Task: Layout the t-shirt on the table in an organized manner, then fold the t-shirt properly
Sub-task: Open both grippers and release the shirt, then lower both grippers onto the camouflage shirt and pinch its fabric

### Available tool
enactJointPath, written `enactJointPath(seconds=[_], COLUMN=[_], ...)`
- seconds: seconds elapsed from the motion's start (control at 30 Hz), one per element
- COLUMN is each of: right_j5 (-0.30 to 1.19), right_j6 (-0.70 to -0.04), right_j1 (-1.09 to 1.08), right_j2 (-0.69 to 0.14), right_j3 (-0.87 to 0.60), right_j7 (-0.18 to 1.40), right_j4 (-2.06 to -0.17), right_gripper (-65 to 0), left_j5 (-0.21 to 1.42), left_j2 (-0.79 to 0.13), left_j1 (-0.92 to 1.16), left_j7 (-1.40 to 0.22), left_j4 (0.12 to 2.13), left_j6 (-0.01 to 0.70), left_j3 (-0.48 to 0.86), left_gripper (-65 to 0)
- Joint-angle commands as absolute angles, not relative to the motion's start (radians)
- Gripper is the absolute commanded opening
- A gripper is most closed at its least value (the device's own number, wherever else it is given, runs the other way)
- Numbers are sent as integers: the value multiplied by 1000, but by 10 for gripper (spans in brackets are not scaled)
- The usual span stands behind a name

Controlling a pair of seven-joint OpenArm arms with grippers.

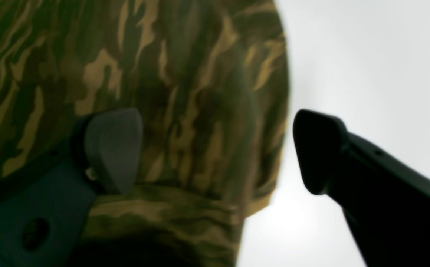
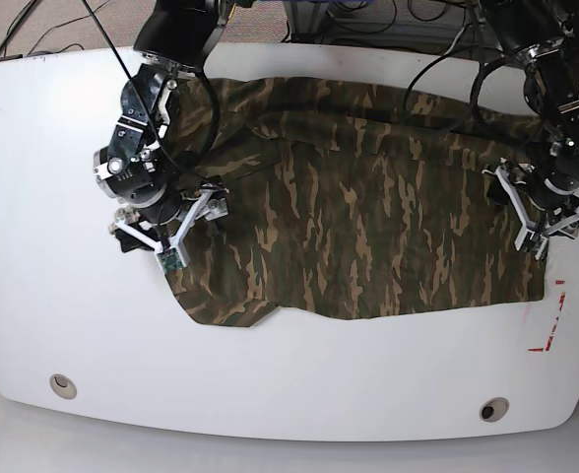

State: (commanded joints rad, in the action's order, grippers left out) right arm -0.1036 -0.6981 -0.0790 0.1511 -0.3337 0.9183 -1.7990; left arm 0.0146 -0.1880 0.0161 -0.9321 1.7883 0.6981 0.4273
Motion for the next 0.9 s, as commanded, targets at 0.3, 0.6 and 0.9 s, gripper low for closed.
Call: enactJointPath(seconds=[0.3,0.6,0.9], right_j5=[-105,-105,-107], right_j6=[-698,-698,-698], right_j1=[-18,15,-22], right_j2=[156,130,82], right_j3=[-320,-321,-320], right_j7=[914,897,719], right_j4=[-1776,-1679,-1451], right_gripper=[-460,-542,-542], left_j5=[-67,-62,-62], left_j2=[-179,-217,-217], left_j1=[31,44,38], left_j7=[-771,-762,-762], left_j4=[1572,1498,1498], left_j6=[698,698,698], left_j3=[418,418,412], left_gripper=[-450,-458,-457])
